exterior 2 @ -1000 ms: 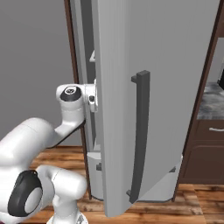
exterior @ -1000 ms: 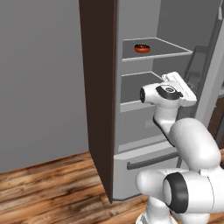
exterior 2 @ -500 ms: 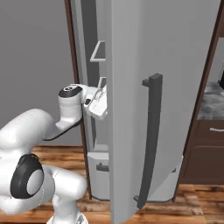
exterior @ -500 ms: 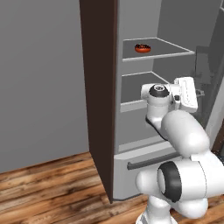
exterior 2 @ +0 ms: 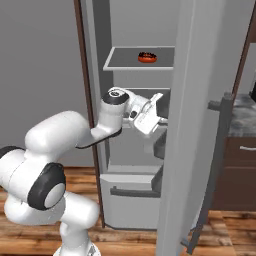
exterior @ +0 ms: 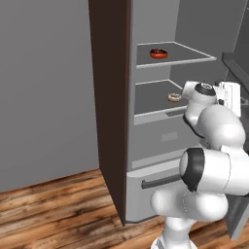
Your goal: Take the donuts from the fridge and place them on the empty tray on the dining counter.
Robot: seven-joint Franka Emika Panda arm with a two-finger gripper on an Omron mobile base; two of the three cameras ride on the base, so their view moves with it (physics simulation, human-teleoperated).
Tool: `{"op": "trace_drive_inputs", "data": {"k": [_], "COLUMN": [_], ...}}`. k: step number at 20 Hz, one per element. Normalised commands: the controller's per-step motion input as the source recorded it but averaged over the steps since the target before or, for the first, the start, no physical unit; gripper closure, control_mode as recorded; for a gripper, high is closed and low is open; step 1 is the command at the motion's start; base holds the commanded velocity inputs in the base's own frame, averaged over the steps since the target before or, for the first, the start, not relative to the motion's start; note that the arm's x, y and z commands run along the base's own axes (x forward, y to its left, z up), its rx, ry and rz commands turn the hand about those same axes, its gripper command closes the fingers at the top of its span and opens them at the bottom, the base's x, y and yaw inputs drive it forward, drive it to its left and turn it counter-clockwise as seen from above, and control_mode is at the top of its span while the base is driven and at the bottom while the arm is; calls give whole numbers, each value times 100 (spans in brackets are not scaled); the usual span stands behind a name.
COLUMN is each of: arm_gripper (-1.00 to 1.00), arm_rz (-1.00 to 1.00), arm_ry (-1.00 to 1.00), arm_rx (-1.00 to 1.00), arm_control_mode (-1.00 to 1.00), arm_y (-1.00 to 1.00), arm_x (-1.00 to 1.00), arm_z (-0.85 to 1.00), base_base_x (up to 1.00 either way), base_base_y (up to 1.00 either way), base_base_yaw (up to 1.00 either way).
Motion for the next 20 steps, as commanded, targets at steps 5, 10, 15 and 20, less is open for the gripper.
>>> {"op": "trace_drive_inputs", "data": {"k": [5,10,15,20], "arm_gripper": [100,100,100,100], "arm_rz": [18,21,21,32], "arm_ry": [-21,-17,-2,-16], "arm_rx": [16,14,12,12], "arm_control_mode": [-100,-100,-100,-100], "arm_y": [-100,-100,-98,-90], "arm_x": [0,1,30,53], "arm_z": [-15,-10,0,11], "base_base_x": [0,0,0,0], "base_base_y": [0,0,0,0], "base_base_yaw": [0,0,0,0]}}
